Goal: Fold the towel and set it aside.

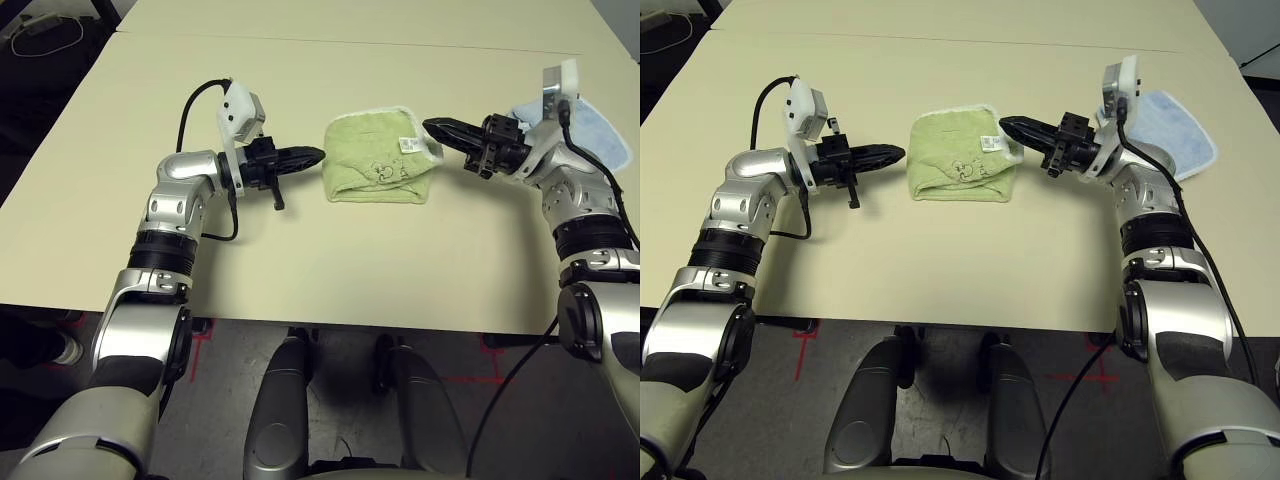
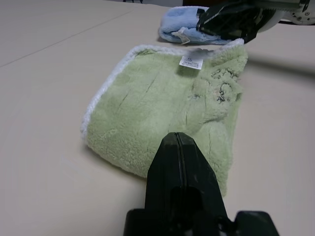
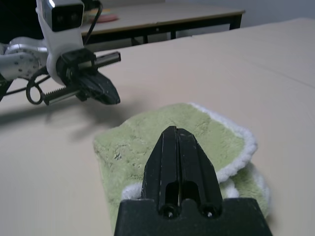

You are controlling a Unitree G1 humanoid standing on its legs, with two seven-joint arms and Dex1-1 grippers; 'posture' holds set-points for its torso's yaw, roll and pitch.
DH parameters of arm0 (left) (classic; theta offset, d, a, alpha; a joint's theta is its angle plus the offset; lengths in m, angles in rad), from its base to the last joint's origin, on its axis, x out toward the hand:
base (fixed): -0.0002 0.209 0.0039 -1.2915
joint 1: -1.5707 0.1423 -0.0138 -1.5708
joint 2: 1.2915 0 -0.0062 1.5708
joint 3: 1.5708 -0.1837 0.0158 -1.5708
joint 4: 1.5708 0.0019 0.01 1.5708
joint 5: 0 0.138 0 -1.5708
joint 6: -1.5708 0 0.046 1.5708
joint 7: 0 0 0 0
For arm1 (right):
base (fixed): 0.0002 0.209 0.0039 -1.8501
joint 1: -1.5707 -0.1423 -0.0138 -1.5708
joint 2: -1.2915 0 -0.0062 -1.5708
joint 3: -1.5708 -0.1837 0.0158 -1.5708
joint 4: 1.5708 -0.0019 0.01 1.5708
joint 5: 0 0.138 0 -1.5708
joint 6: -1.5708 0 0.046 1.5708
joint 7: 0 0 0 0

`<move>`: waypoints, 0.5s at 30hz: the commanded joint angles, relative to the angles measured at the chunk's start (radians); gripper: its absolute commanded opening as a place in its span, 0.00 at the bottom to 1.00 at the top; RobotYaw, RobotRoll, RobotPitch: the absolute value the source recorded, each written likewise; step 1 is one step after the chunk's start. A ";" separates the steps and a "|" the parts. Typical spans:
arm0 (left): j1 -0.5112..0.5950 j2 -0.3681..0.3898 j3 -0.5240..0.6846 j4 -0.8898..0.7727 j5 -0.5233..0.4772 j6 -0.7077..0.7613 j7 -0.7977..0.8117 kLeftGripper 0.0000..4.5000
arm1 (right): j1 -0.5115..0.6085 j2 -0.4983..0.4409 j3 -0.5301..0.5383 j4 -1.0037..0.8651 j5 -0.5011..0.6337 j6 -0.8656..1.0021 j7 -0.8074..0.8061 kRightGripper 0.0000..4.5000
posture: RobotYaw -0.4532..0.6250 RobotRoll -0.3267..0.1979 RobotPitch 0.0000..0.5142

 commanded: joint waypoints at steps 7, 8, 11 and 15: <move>-0.014 -0.004 -0.021 0.020 0.020 0.009 -0.013 0.01 | 0.013 0.014 0.047 0.101 -0.097 -0.067 -0.006 0.00 | 0.52 0.62 0.48; -0.014 -0.003 -0.021 0.018 0.019 0.010 -0.015 0.01 | 0.020 0.013 0.048 0.109 -0.104 -0.071 -0.006 0.00 | 0.52 0.62 0.48; -0.012 -0.001 -0.020 0.012 0.019 0.014 -0.016 0.01 | 0.046 0.004 0.046 0.130 -0.120 -0.094 0.002 0.00 | 0.53 0.62 0.49; -0.005 0.003 -0.019 -0.006 0.014 0.026 -0.018 0.01 | 0.104 -0.009 0.024 0.155 -0.113 -0.101 0.013 0.00 | 0.54 0.62 0.50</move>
